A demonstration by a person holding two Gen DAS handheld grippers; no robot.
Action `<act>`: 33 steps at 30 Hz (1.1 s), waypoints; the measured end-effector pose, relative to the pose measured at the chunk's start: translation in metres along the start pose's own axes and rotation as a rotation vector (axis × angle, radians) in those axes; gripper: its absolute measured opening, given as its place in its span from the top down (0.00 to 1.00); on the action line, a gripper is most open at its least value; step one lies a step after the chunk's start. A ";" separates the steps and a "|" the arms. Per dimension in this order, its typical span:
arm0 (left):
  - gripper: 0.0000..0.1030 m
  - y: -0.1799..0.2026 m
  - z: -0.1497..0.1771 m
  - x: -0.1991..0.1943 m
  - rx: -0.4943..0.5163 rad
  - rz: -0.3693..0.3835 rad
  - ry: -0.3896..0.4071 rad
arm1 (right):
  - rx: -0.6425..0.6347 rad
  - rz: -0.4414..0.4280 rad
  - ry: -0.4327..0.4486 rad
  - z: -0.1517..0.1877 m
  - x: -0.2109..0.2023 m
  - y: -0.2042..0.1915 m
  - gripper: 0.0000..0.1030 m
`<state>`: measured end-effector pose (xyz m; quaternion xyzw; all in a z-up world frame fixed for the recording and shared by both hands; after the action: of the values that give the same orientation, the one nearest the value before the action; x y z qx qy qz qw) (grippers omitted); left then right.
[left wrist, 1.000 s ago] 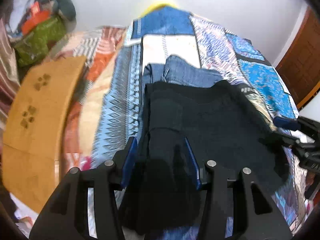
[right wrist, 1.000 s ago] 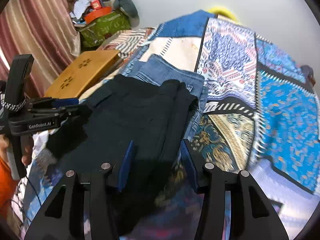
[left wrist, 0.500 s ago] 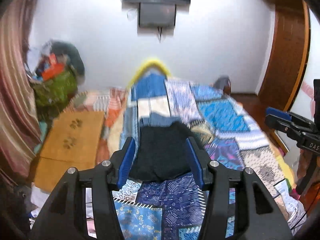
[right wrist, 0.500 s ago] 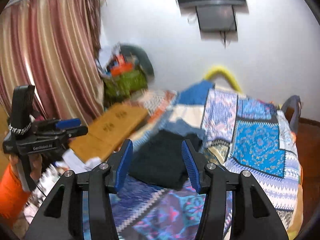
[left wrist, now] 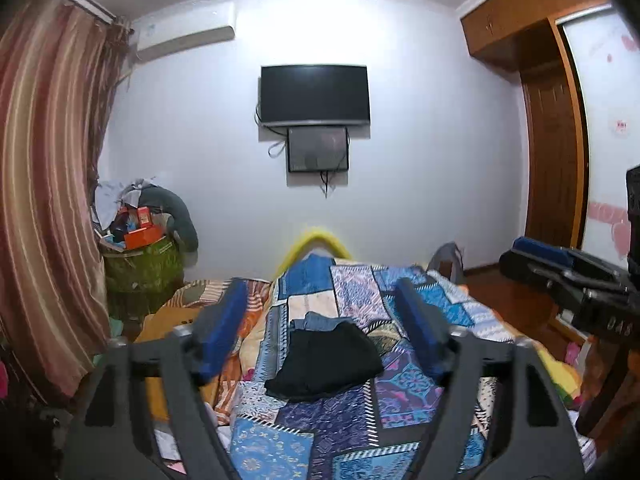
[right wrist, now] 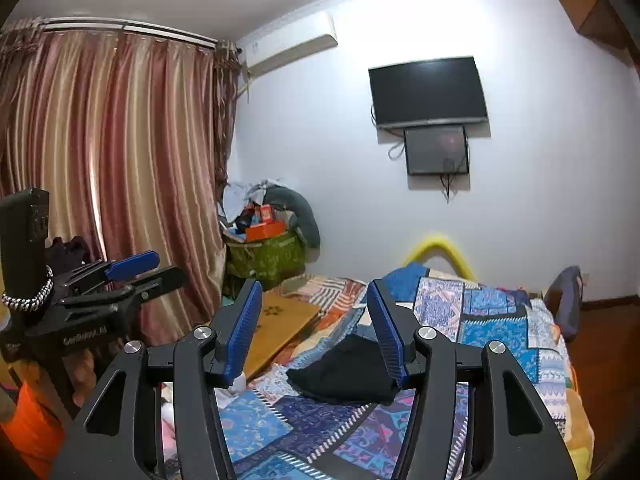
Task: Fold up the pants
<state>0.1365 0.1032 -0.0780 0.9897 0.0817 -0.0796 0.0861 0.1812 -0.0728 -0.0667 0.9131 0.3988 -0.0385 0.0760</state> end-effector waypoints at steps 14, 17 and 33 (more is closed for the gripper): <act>0.01 -0.009 0.018 -0.016 -0.041 0.006 -0.004 | -0.028 0.138 0.013 0.009 -0.013 -0.016 0.00; 0.01 -0.009 0.022 -0.018 -0.043 0.002 -0.006 | -0.019 0.138 0.009 0.012 -0.016 -0.019 0.00; 0.01 -0.006 0.028 -0.017 -0.029 0.011 -0.018 | -0.021 0.135 -0.013 0.020 -0.019 -0.023 0.00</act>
<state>0.1149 0.1012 -0.1034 0.9881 0.0766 -0.0868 0.1017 0.1512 -0.0745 -0.0869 0.9368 0.3361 -0.0352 0.0905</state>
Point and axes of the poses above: each gripper's, at about its wrist camera, not at the fingertips, and x roughly the way its jaws point, y to its right, z to its underside, the point moved 4 cm from there along x, roughly the way its jaws point, and after that the axes turned 11 degrees about -x, right-handed, at the moved point
